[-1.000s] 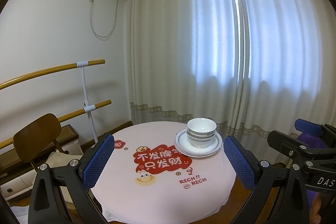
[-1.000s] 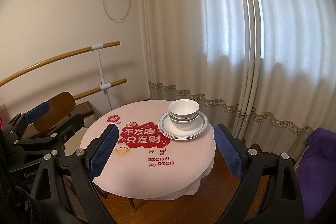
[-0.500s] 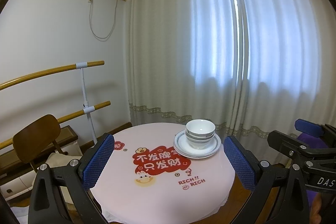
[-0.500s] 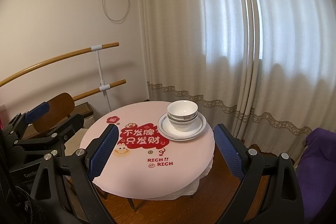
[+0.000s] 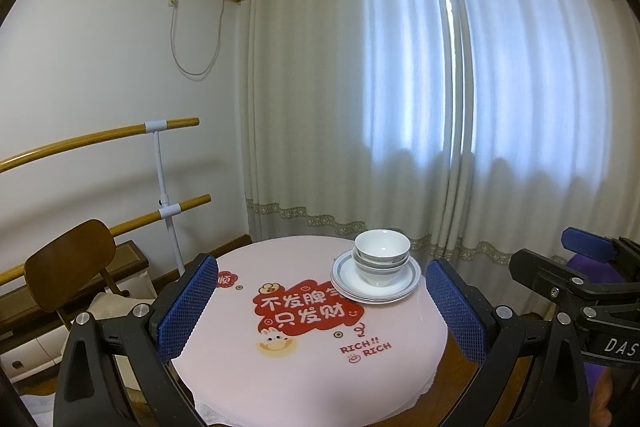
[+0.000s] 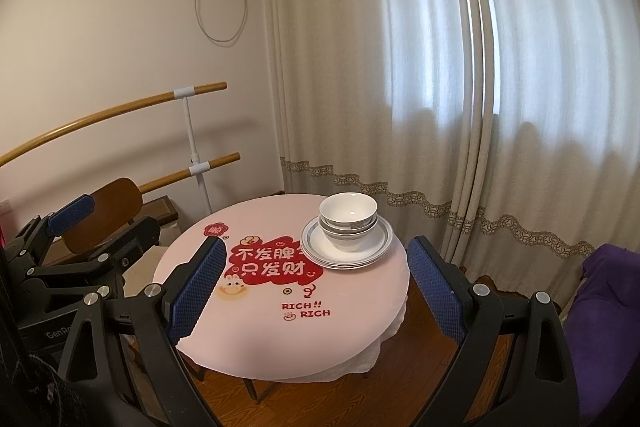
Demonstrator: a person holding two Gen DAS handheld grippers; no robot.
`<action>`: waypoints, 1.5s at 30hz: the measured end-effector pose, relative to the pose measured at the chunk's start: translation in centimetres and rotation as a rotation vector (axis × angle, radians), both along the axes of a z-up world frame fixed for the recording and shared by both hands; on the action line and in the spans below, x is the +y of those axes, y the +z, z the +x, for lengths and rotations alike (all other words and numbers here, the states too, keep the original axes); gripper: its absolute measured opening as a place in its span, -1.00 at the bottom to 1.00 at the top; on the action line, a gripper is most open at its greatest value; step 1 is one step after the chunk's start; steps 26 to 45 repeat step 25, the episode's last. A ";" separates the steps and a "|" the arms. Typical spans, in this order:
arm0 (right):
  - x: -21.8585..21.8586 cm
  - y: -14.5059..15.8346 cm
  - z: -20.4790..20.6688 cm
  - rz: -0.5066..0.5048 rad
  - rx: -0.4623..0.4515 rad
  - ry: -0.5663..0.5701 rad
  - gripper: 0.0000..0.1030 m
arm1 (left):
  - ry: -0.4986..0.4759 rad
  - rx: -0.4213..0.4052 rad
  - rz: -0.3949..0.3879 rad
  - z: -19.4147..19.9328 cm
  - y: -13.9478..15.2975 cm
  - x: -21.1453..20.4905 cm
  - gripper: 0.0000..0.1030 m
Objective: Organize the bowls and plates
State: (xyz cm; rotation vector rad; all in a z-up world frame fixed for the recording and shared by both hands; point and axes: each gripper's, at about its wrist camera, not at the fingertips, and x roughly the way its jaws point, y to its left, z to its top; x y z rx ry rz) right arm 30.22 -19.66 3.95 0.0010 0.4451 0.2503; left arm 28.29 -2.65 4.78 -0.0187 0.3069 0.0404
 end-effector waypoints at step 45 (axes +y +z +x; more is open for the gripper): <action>0.6 0.9 0.2 -0.004 0.010 -0.008 0.81 | -0.004 0.010 -0.007 0.1 0.5 -0.1 0.98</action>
